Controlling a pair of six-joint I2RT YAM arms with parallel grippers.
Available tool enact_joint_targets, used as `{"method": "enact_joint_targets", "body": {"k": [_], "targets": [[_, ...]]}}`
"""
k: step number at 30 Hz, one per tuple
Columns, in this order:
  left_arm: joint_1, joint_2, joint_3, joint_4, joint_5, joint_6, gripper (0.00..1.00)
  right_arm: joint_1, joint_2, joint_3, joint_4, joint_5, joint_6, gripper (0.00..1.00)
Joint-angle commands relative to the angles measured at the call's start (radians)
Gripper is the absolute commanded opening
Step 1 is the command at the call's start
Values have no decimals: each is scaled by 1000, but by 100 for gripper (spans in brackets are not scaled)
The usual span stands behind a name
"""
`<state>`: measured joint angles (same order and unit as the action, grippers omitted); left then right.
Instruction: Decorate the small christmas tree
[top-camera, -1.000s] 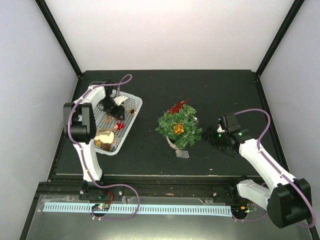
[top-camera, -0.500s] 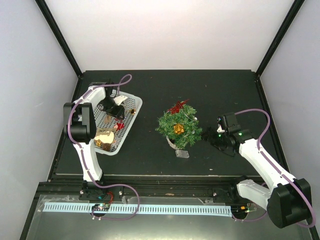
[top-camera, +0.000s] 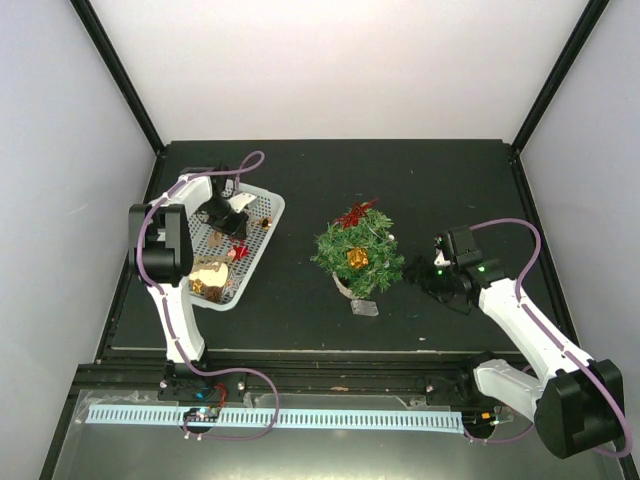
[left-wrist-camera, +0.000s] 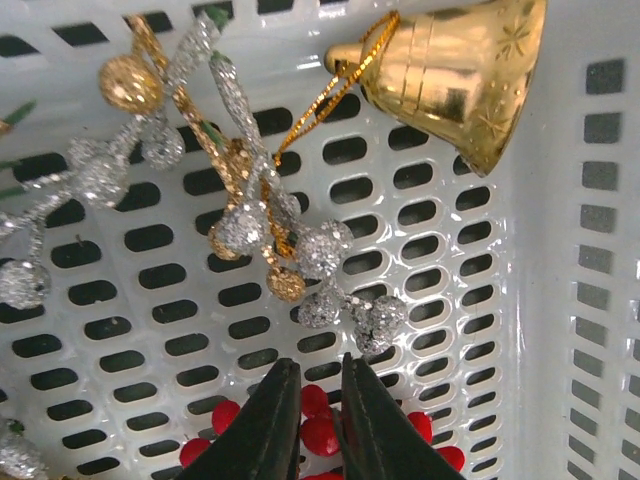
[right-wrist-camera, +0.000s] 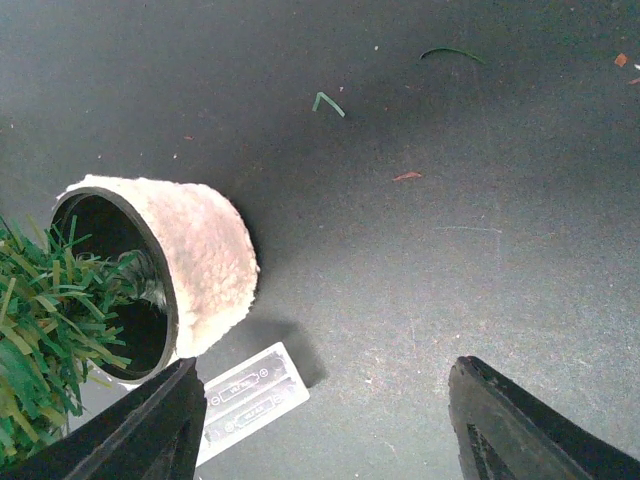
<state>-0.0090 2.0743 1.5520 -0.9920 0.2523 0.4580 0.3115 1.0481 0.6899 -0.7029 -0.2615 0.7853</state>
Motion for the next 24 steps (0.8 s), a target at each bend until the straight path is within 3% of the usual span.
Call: {"method": "enact_joint_targets", "body": {"k": [1,16,24], "targets": [[-8,-5,-14,14,15,8,14,-3,-16,37,-22,-4,-19,68],[-3,-269,91,-202,55,56,12,-3,-49,104,-87,58,-103,67],[-2,-400,266,-411,187,85,12,42,-155,368,-215,157,-290,64]]}}
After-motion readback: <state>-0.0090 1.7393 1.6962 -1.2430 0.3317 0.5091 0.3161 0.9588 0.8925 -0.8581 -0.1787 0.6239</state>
